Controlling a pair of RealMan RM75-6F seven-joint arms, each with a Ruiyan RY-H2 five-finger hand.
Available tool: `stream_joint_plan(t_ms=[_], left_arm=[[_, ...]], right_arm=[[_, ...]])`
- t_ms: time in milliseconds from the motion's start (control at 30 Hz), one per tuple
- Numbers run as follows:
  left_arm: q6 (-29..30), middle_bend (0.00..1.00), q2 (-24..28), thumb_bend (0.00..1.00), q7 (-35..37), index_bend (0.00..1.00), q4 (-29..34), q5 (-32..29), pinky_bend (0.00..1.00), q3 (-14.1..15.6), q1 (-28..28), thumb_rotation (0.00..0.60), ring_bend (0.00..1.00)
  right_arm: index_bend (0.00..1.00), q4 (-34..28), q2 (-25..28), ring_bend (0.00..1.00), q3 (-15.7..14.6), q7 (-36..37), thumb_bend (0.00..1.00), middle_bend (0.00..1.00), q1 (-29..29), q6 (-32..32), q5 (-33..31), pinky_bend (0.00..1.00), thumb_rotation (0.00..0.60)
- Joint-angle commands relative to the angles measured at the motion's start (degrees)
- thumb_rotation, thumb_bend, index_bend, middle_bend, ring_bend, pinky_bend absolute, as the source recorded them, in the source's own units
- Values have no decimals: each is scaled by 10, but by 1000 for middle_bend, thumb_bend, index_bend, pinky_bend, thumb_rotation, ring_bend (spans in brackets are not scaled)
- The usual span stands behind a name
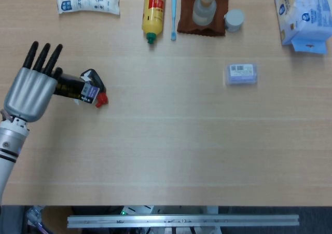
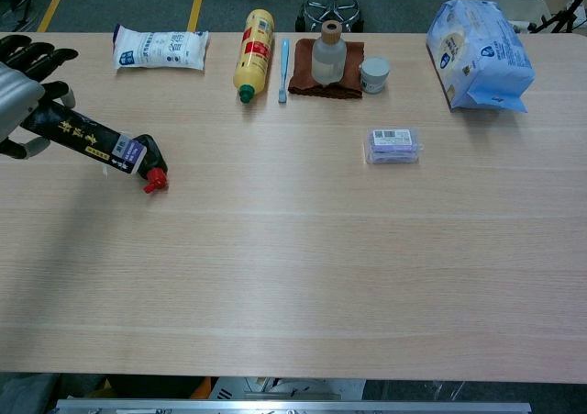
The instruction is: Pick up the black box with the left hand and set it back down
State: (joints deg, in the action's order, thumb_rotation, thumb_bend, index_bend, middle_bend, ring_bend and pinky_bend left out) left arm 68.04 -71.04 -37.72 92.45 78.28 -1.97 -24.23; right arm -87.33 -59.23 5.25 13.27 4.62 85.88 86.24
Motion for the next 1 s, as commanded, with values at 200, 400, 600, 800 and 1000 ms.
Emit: stream_joint_plan(t_ms=[200, 400, 600, 800, 1000], left_arm=[[-65, 0, 22, 280, 164, 547, 23, -88, 44, -12, 17, 600, 0], [-125, 0, 28, 280, 235, 545, 11, -122, 44, -5, 14, 600, 0], [-161, 0, 27, 279, 296, 480, -5, -123, 44, 0, 11, 600, 0], [-163, 0, 27, 280, 326, 250, -14, -103, 44, 3, 10, 600, 0], [-152, 0, 30, 222, 348, 95, -14, -88, 44, 5, 15, 600, 0]], right_arm=[[319, -3, 1, 193, 0, -2, 315, 260, 0, 0, 0, 290, 600], [318, -5, 2, 193, 0, -4, 315, 260, 1, -2, 0, 290, 600], [319, -3, 1, 193, 0, -3, 315, 260, 0, -2, -2, 290, 600], [318, -3, 1, 193, 0, -1, 315, 260, -1, 0, -2, 290, 600], [319, 0, 0, 193, -1, 0, 315, 260, -1, -2, -3, 290, 600]])
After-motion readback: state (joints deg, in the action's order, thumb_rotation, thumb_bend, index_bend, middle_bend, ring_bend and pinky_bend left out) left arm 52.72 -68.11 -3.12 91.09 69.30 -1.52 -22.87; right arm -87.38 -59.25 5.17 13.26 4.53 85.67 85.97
